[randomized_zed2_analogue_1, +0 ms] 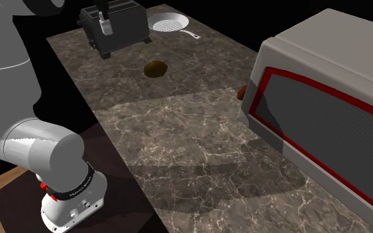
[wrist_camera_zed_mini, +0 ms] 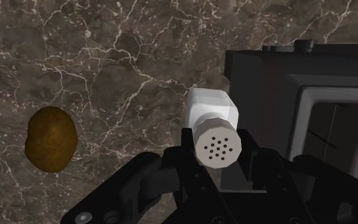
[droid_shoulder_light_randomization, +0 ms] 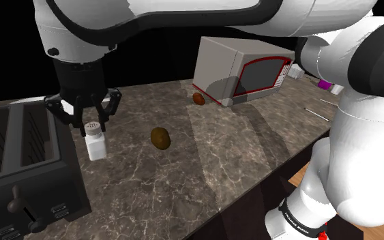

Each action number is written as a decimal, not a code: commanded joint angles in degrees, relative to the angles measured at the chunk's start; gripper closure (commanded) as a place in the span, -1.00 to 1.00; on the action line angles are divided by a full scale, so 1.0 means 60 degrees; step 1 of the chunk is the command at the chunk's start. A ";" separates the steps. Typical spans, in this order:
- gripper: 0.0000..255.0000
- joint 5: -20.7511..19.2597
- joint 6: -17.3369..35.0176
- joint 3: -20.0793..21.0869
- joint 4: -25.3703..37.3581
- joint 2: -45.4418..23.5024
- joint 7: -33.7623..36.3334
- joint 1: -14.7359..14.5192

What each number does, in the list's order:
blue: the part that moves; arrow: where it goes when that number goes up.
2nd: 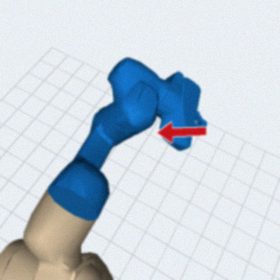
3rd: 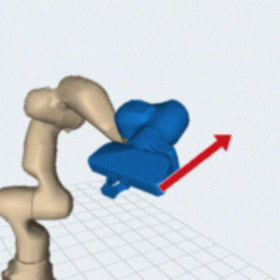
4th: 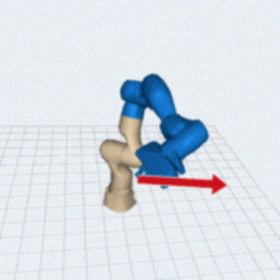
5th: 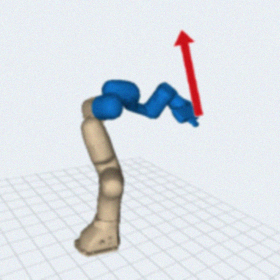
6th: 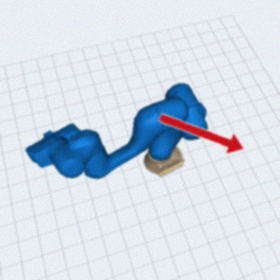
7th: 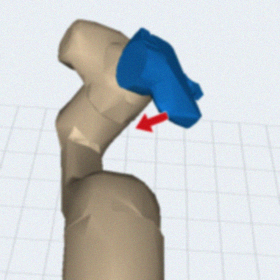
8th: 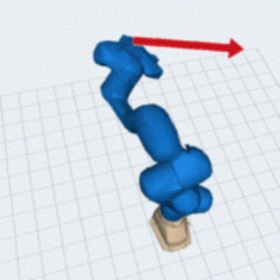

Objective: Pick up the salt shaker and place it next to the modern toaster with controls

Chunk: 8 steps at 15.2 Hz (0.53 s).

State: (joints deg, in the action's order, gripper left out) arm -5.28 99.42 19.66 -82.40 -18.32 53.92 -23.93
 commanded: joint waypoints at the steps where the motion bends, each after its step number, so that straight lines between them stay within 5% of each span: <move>1: 1.00 0.0005 0.0292 -0.0005 -0.0316 0.0029 0.0004 0.0021; 8: 1.00 -0.0024 0.1170 -0.0029 -0.1149 -0.0021 0.0025 0.0058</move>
State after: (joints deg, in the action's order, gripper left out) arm -5.46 105.48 19.47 -88.16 -18.66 54.01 -23.63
